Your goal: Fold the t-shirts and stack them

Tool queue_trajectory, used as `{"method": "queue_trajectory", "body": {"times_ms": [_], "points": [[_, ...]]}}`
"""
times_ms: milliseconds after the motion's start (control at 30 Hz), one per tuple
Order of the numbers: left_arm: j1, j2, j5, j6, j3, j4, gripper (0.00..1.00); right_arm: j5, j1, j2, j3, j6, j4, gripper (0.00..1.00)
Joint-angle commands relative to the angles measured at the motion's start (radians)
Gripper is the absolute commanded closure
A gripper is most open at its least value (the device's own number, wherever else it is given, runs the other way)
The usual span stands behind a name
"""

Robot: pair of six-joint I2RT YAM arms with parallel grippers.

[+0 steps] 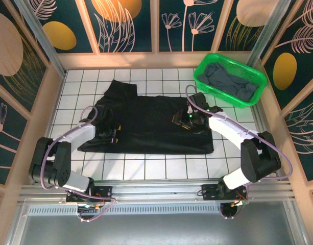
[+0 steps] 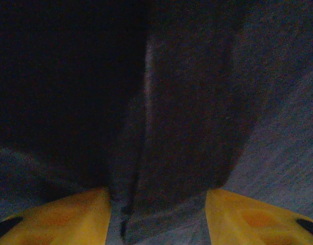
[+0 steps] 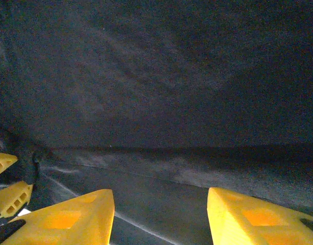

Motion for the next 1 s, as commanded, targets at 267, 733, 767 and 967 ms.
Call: {"method": "queue_trajectory", "body": {"times_ms": [267, 733, 767, 967], "points": [[-0.008, 0.148, -0.032, 0.097, 0.216, -0.024, 0.59, -0.009, -0.031, 0.0, 0.018, 0.0, -0.005, 0.49], [-0.014, 0.393, 0.045, 0.419, 0.543, -0.089, 0.62, -0.021, -0.053, 0.012, 0.02, 0.006, 0.002, 0.52], [-0.014, 0.413, 0.056, 0.436, 0.562, -0.102, 0.61, -0.026, -0.053, 0.016, 0.02, 0.007, 0.006, 0.52], [-0.013, 0.554, 0.028, 0.613, 0.784, -0.304, 0.51, -0.038, -0.053, 0.04, 0.03, 0.011, 0.012, 0.53]]}}
